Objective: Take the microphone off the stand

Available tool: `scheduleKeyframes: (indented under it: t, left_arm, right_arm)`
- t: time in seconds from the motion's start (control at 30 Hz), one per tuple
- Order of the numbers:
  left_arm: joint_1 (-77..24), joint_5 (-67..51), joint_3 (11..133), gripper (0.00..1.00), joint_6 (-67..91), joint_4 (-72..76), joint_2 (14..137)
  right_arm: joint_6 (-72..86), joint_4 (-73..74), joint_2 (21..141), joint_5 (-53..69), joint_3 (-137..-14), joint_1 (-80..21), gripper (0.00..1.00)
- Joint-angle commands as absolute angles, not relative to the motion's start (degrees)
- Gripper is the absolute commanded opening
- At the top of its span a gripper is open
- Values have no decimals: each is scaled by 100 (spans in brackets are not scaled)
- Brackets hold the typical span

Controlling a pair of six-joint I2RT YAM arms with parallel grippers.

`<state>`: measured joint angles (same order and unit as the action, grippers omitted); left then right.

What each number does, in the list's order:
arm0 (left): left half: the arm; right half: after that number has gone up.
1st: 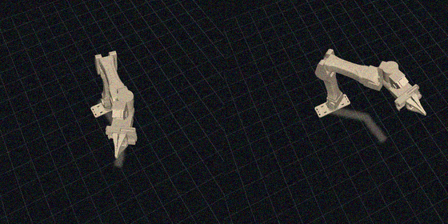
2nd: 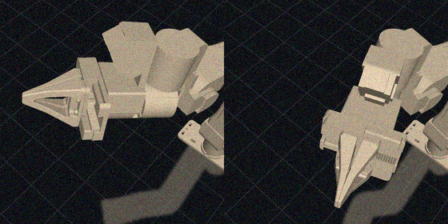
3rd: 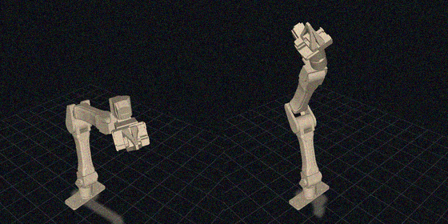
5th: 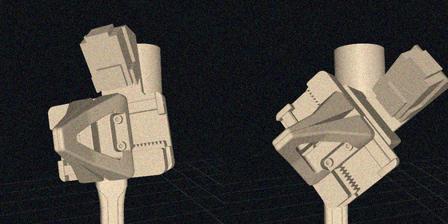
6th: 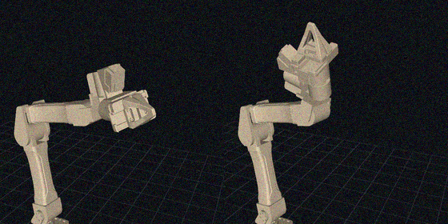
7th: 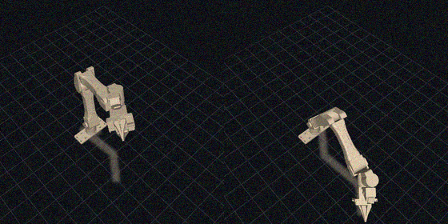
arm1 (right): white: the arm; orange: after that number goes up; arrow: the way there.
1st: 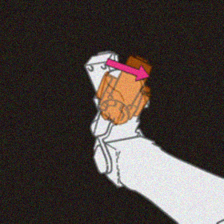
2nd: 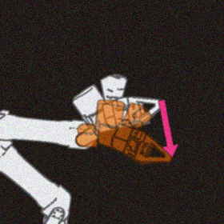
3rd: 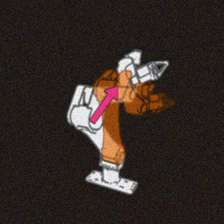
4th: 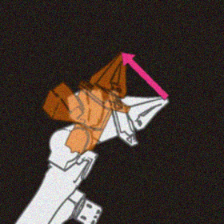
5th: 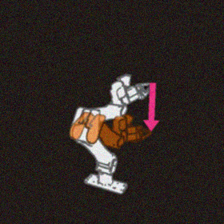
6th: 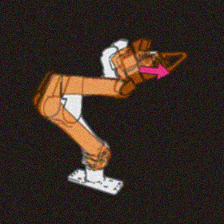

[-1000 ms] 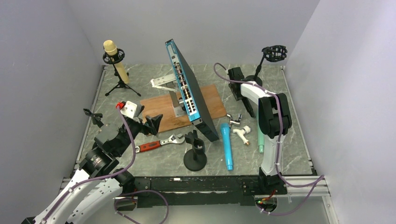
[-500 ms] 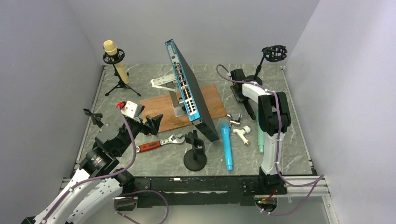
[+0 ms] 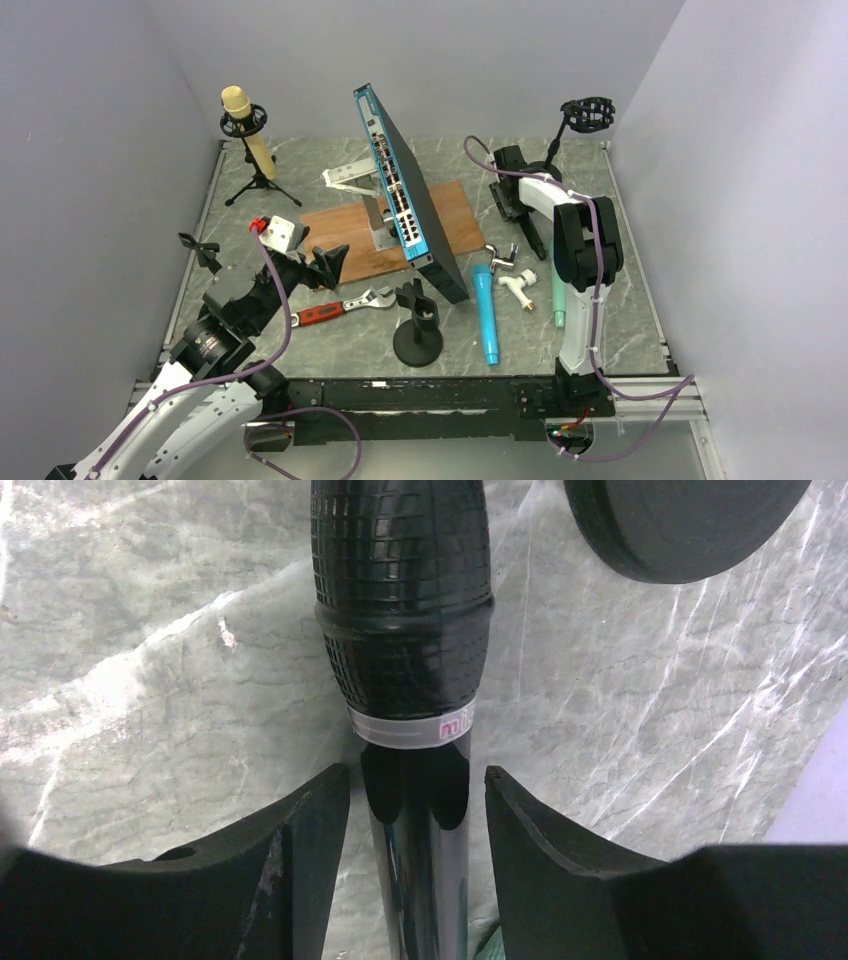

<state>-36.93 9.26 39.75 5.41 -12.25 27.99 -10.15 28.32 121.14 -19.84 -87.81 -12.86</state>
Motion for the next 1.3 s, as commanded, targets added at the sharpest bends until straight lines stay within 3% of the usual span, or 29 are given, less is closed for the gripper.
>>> scheduleKeyframes:
  t: [0.0, 0.43, 0.7, 0.87, 1.07, 1.27]
  left_arm:
    - [-3669, 866, 4027, 88, 598, -1099, 2846]
    - [-3670, 853, 4034, 88, 598, -1099, 2913]
    - [-3660, 826, 4043, 88, 598, -1090, 2937]
    - [-3657, 865, 4043, 88, 583, -1105, 2936]
    - [-3660, 861, 4032, 88, 579, -1091, 2945]
    - [-3663, 872, 4032, 88, 580, -1090, 2969]
  right_arm:
    - [-852, 3048, 11680, -1793, -9060, -1277, 55]
    - [-298, 3405, 10646, -1617, -10177, -1292, 58]
    - [-51, 3088, 10074, -1718, -10881, -1278, 74]
    - [-38, 3279, 10350, -2049, -11821, -1188, 82]
    - [-160, 4046, 11167, -2508, -13402, -940, 84]
    - [-520, 3951, 11338, -2975, -13524, -819, 85]
